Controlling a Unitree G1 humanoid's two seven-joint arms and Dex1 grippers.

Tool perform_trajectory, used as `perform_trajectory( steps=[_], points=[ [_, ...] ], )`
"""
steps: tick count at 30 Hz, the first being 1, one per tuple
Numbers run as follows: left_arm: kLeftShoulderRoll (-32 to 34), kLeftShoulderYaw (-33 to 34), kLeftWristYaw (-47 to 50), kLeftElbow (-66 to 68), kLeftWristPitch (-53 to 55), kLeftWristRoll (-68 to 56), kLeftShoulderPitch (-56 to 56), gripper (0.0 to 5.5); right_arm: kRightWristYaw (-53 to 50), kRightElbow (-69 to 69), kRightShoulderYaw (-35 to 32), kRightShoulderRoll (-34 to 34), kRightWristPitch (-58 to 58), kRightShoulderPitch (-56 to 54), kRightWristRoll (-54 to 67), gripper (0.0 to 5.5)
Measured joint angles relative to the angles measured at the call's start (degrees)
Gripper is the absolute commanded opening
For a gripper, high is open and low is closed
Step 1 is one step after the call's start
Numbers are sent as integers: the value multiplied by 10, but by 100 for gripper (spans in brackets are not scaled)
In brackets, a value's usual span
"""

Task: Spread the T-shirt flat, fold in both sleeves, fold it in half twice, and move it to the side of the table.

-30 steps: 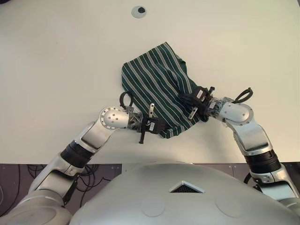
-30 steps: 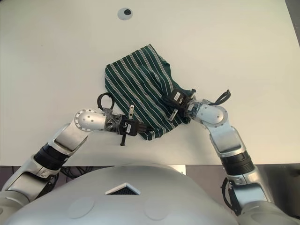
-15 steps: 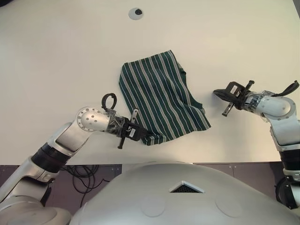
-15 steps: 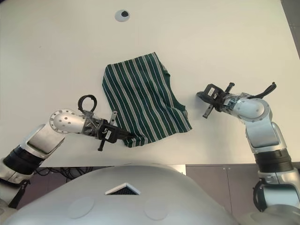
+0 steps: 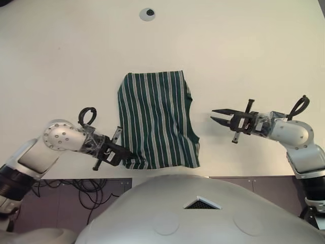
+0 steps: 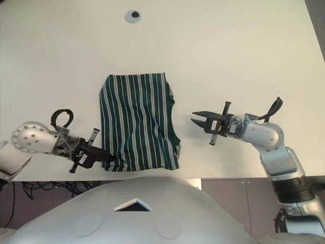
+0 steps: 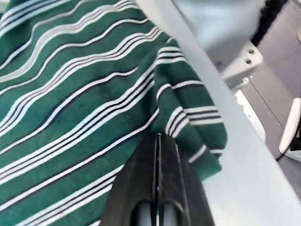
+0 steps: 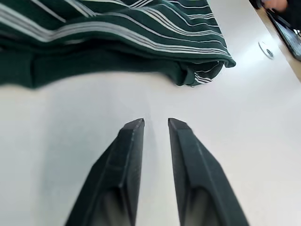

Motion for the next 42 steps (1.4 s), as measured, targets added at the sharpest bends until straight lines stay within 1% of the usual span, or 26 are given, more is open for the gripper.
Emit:
perform_trajectory(
  steps=[3,4,6,8,9,10,13,15,21,25,28,32,33,35,37,42],
  points=[
    [-1,31,3,9,17,-29,15,60,-2,4,16,-1,-61,15,-37,201],
    [-7,45,12,11,32,-39,18,63,-5,6,24,-1,-79,17,-55,208],
    [-26,65,30,11,41,-54,19,94,-10,8,37,0,-108,19,-80,242],
    [-51,85,56,23,32,-53,19,98,-19,9,45,0,-135,18,-97,262],
    [-59,94,67,32,24,-50,20,98,-24,9,49,0,-144,17,-102,284],
    [-63,104,78,44,19,-39,24,98,-29,9,51,0,-158,17,-114,288],
    [-66,127,94,74,-7,-9,51,98,-42,2,57,0,-187,17,-144,288],
    [-60,153,99,79,-30,-7,88,98,-51,-7,67,-1,-210,19,-171,288],
    [-40,201,85,68,-27,-26,159,181,-60,-41,85,-2,-232,35,-216,292],
    [-31,227,83,61,-48,-13,199,185,-61,-61,100,-1,-237,41,-241,292],
    [-31,229,84,54,-74,3,209,185,-76,-63,115,5,-243,20,-278,292],
    [-34,234,86,54,-72,1,206,238,-104,-51,130,13,-258,-5,-305,292],
    [-39,240,88,55,-65,0,204,238,-113,-42,139,30,-258,-16,-317,292],
    [-42,244,88,55,-65,-4,209,238,-120,-36,155,33,-263,-34,-329,292],
    [-42,247,83,53,-66,-5,222,238,-126,-27,169,50,-266,-46,-344,292],
    [-42,251,81,51,-82,9,230,238,-137,-21,189,50,-265,-63,-351,292]
  ],
)
